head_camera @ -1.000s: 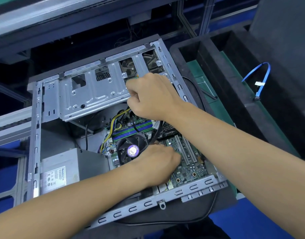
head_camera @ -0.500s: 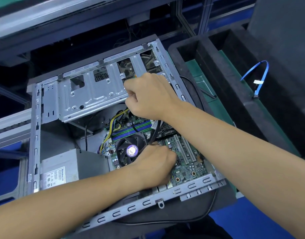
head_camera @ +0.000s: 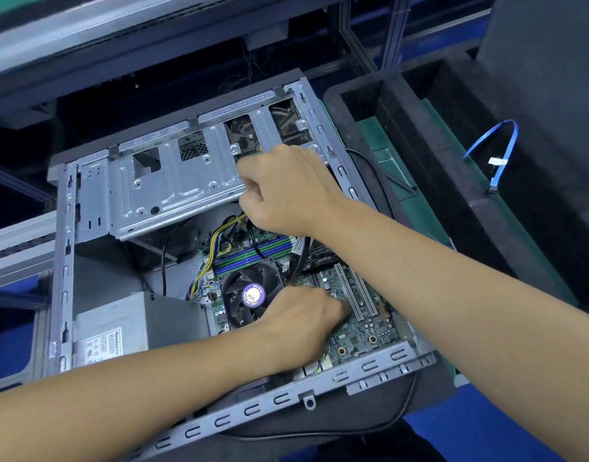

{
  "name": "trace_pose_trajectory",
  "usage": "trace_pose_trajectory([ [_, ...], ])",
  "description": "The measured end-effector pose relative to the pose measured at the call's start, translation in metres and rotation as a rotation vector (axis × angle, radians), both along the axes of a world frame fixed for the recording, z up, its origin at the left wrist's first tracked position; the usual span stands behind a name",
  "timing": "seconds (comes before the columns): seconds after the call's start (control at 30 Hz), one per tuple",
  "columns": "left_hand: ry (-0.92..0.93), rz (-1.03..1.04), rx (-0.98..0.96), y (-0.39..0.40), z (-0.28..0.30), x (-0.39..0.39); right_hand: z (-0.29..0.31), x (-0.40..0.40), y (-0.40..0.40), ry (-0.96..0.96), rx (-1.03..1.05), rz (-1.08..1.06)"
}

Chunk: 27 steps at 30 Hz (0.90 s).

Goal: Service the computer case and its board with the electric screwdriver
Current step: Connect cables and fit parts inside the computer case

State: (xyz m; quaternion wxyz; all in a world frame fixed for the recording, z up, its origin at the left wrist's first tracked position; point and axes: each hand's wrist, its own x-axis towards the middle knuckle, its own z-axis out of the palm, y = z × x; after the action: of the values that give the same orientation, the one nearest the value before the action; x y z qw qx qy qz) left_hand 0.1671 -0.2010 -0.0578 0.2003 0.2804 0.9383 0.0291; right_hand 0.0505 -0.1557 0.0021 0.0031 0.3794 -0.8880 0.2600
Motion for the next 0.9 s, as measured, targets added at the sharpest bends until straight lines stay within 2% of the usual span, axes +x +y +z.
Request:
trace_pose_trajectory([
  [0.6,-0.008,-0.056,0.041,-0.0016,0.0053,0.0010,-0.0002,-0.0014,0.0015,-0.006,0.017,0.030],
  [0.9,-0.060,-0.023,-0.020,0.0014,0.0051,0.0001,-0.0006,-0.0009,0.0012,0.009,0.017,0.028],
])
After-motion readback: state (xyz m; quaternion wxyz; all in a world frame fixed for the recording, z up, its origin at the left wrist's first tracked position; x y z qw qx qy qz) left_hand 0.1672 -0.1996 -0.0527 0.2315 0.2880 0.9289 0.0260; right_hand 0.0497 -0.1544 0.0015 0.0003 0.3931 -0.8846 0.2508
